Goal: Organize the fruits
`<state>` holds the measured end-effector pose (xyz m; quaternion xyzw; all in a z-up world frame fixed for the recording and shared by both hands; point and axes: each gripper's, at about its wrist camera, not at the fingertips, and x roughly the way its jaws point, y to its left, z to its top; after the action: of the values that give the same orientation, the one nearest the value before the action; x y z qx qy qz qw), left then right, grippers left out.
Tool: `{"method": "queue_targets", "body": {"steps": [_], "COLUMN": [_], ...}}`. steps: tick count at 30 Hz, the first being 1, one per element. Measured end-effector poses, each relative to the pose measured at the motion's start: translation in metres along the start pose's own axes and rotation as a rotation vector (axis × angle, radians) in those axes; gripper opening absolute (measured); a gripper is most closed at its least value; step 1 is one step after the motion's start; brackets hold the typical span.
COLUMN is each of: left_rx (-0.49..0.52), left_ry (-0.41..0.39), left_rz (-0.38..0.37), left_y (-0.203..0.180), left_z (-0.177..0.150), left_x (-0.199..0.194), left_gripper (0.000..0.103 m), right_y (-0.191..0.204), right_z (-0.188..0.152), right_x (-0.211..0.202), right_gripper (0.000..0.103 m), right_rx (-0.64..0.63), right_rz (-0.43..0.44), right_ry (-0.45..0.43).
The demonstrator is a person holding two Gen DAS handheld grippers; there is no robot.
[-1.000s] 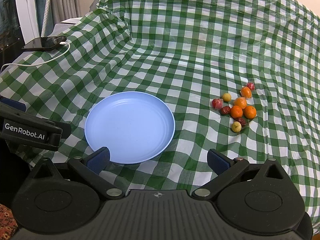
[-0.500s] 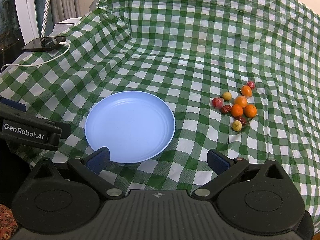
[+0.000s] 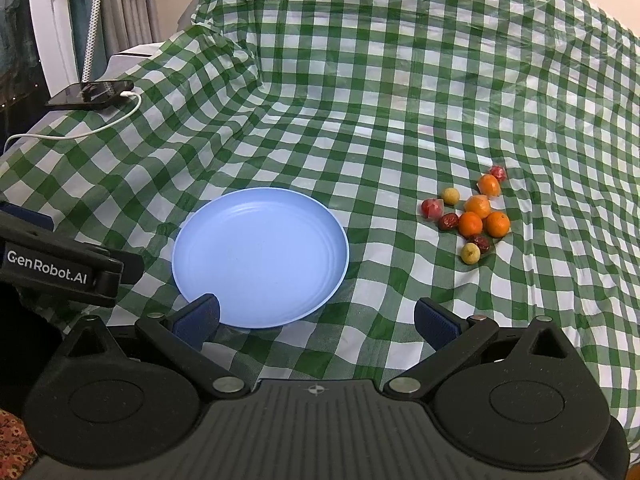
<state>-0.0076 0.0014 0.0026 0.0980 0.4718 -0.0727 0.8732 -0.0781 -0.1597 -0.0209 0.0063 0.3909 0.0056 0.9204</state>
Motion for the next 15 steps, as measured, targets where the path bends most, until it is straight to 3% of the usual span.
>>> {"method": "queue_targets", "body": {"steps": [15], "left_rx": [-0.016], "left_ry": [-0.044], "left_rz": [0.011], "left_y": [-0.001], "left_z": [-0.005], "left_x": [-0.020], "left_gripper": [0.103], "right_y": [0.000], "right_z": [-0.005], "right_x": [-0.019], "right_gripper": [0.103], "right_rx": [0.011], "right_rz": [-0.009], "right_ry": [-0.046]}}
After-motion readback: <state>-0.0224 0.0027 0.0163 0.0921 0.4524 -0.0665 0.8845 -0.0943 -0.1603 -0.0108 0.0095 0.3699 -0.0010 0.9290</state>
